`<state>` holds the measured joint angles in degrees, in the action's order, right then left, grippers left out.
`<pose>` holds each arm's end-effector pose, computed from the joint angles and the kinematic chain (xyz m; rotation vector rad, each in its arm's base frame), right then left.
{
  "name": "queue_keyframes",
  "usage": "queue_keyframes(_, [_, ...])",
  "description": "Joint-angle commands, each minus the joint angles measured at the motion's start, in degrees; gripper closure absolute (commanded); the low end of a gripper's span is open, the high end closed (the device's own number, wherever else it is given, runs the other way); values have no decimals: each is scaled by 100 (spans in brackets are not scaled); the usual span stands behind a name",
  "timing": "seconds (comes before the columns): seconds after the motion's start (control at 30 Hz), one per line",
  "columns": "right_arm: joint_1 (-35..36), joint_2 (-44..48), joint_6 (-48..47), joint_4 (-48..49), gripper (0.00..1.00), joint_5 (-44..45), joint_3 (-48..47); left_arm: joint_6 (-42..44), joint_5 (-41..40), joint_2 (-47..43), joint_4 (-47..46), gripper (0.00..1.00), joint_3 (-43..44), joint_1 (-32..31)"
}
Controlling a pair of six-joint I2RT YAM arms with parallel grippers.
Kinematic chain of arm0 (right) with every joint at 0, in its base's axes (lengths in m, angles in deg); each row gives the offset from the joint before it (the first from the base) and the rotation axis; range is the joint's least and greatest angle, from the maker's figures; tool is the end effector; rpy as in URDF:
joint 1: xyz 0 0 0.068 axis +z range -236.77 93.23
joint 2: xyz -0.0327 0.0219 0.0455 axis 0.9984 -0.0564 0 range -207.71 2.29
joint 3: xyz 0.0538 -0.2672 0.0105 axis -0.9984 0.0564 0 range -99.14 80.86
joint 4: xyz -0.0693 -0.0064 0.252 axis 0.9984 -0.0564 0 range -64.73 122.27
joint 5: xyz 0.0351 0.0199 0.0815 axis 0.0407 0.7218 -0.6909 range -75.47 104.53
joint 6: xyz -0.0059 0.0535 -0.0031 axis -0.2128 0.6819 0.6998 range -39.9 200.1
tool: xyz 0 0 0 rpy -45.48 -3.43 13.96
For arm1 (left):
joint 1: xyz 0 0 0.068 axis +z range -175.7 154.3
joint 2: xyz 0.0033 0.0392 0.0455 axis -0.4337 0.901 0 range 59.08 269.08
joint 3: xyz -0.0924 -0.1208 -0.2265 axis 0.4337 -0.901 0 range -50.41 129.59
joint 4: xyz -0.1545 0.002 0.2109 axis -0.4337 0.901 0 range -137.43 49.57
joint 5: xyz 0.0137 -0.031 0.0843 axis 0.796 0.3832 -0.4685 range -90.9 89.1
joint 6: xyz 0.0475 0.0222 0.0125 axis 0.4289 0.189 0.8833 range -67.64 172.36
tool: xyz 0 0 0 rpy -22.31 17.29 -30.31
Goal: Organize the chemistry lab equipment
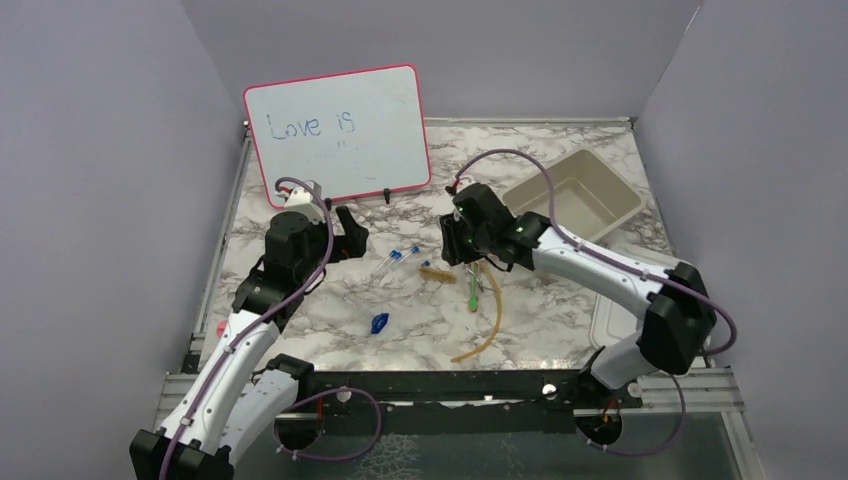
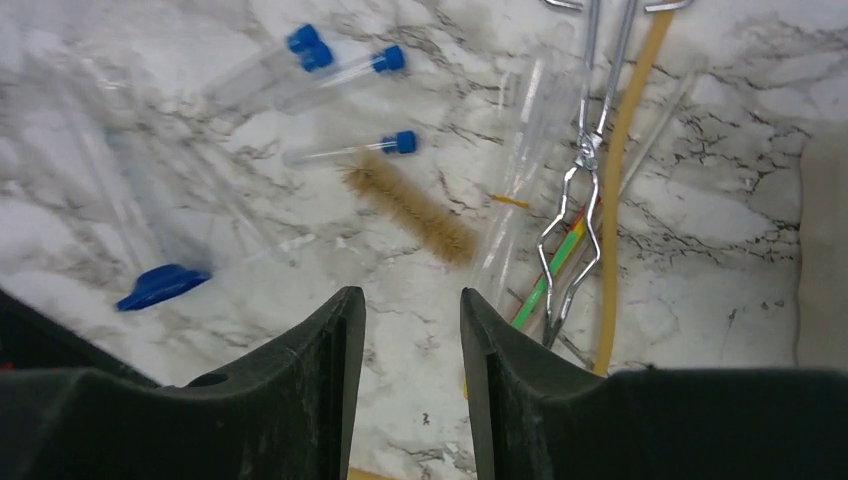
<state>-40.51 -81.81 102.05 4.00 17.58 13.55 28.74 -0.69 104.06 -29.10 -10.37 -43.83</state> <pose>0.2241 0.2314 0.2852 -0.4825 2.3675 0.5068 0.1740 -0.0571 0.2956 -0.0937 2.0060 -0.4746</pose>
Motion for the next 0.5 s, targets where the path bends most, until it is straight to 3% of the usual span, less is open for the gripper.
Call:
queue_keyframes(0.0, [101,-762,307,26,57,1252,35,-136,-385,-198,-382,1,-83,-24])
queue_keyframes(0.2, [95,-1623,420,203,50,1709,-89,-117,-348,-88,-387,1,-74,-27])
queue_keyframes(0.47, [98,-2389,385,531,57,1730,-323,-90,-232,20,-391,1,-71,-24])
